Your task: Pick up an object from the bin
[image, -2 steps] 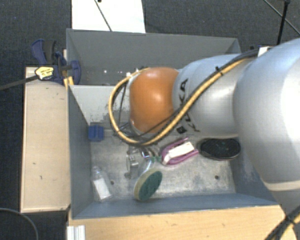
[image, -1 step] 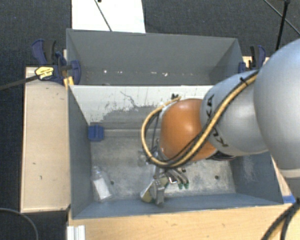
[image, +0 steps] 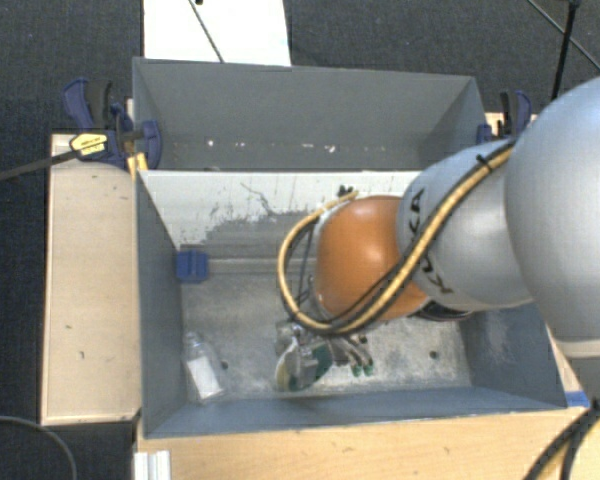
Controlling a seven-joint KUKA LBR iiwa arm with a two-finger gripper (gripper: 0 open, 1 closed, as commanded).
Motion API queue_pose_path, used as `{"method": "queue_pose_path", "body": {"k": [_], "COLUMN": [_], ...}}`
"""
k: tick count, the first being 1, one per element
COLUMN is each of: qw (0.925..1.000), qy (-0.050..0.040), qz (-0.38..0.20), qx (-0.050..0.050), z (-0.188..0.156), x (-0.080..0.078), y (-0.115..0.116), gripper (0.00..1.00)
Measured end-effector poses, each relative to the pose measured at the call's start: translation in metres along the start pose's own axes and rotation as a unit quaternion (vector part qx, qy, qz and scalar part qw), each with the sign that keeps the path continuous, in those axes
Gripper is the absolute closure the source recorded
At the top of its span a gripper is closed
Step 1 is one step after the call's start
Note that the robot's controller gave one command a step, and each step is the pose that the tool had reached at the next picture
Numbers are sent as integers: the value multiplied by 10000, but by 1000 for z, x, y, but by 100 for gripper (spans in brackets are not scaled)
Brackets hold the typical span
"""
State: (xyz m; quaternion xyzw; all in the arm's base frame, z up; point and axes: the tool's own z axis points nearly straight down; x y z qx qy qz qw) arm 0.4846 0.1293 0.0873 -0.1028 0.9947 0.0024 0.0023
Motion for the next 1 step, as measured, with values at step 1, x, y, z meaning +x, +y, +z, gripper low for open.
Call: {"method": "queue_pose_path", "body": {"k": [1], "qw": [10000], "qy": [-31], "qz": [-51], "qx": [20], "z": [-146], "x": [-18], "y": [-11], "gripper": [100]}}
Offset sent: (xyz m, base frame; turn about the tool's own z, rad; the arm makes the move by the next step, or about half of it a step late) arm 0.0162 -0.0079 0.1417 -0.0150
